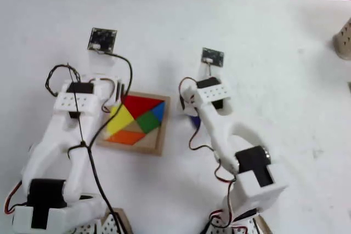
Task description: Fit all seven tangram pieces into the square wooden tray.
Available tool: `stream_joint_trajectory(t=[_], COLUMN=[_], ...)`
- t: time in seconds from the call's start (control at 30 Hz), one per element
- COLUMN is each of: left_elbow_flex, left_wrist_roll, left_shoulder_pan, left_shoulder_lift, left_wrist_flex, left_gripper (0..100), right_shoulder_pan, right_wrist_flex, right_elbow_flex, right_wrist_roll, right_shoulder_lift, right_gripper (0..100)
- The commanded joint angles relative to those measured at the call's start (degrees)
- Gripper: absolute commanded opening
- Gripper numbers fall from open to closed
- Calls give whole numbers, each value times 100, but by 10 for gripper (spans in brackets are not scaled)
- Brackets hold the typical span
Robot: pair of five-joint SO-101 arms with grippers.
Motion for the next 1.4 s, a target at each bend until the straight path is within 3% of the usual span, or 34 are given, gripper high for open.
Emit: stream_joint_trajectory(t=[0.0,0.6,0.83,1.13,1.37], left_elbow_flex=[-62,-62,-62,-62,-62], left_wrist_roll=[79,79,79,79,79], left_shoulder_pan=[22,31,31,31,31], left_shoulder_lift=[-22,-13,-22,-22,-31], left_wrist_flex=[-123,-123,-123,-123,-114], left_gripper=[154,154,154,154,154], right_shoulder_pan=[-136,66,84,110,303], right_wrist_flex=[-84,-31,-31,40,233], right_elbow_flex=[-352,-475,-475,-475,-484], right_wrist_roll=[-70,-79,-35,-9,659], right_shoulder_lift=[119,251,251,233,57], right_gripper=[320,292,131,130,130])
